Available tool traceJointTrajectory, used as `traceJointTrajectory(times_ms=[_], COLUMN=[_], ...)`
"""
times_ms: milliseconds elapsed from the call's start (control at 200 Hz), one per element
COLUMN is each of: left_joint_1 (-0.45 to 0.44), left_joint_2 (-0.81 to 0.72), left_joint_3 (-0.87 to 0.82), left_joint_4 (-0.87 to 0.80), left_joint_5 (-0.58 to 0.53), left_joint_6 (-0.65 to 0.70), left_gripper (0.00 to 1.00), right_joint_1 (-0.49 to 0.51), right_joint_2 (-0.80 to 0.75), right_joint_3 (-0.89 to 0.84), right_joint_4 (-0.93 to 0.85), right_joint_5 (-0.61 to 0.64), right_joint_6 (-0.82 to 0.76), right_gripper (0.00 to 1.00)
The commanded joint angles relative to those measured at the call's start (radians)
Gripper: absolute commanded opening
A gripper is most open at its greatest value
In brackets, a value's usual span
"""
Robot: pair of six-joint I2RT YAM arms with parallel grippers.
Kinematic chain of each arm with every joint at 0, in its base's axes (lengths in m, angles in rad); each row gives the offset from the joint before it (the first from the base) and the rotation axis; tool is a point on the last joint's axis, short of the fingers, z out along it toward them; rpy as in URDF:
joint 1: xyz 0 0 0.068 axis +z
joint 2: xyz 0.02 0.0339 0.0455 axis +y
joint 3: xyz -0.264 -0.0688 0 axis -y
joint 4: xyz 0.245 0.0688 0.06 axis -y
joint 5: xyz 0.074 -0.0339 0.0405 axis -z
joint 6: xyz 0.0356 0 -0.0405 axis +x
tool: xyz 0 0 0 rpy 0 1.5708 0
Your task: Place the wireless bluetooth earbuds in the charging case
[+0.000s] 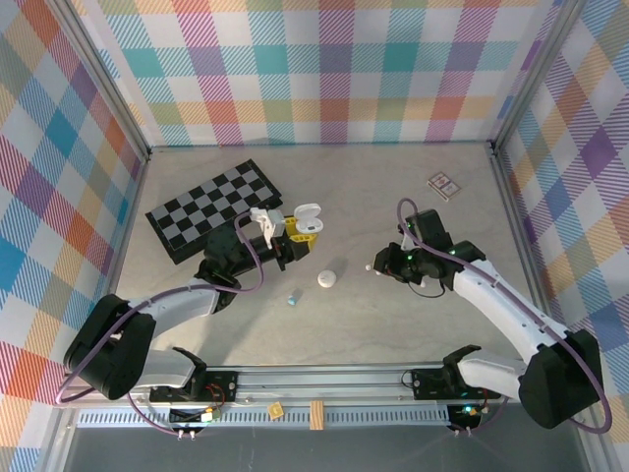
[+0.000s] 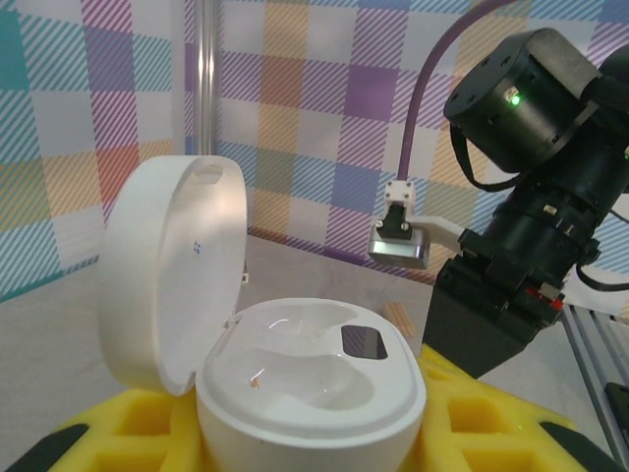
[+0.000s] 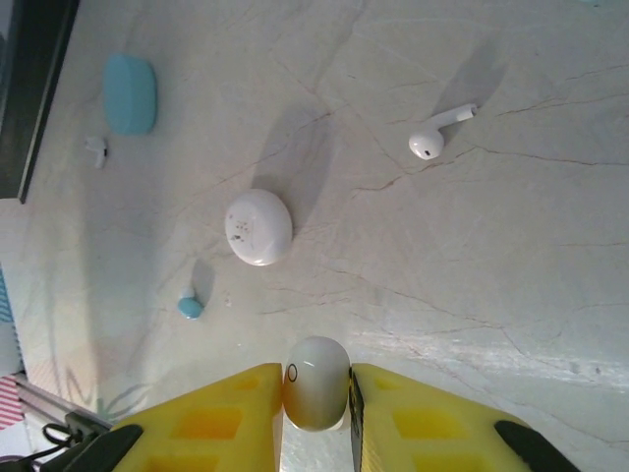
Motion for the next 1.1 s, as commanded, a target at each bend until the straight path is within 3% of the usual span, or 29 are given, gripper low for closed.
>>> traceJointTrajectory(times_ms=[0,360,595,1095], left_joint_1=[-0.026,-0.070,-0.101,-0.151], left_joint_2=[0.009,0.054,0.075,0.110], left_joint_3=[0.033,0.074,0.111,0.159], left_joint_4=[0.025,-0.029,-0.099,-0.126], left_joint_5=[-0.002,0.043,0.067,0.098], left_joint_6=[0.053,0.079,0.107,0.120], left_gripper=[0.35,0.35,0.35,0.35], right_joint_1=[-0.006,-0.006,-0.006,-0.006], right_joint_2=[-0.033,-0.075,-0.070,0.020], right_joint_3=[0.033,0.150,0.226,0.269], right_joint_4=[0.016,-0.009,0.055,0.158], right_joint_5=[-0.058,-0.206,-0.350,-0.472], right_joint_6=[-0.023,-0.168,-0.174,-0.152], right_gripper=[0.26,0.25,0.26,0.26])
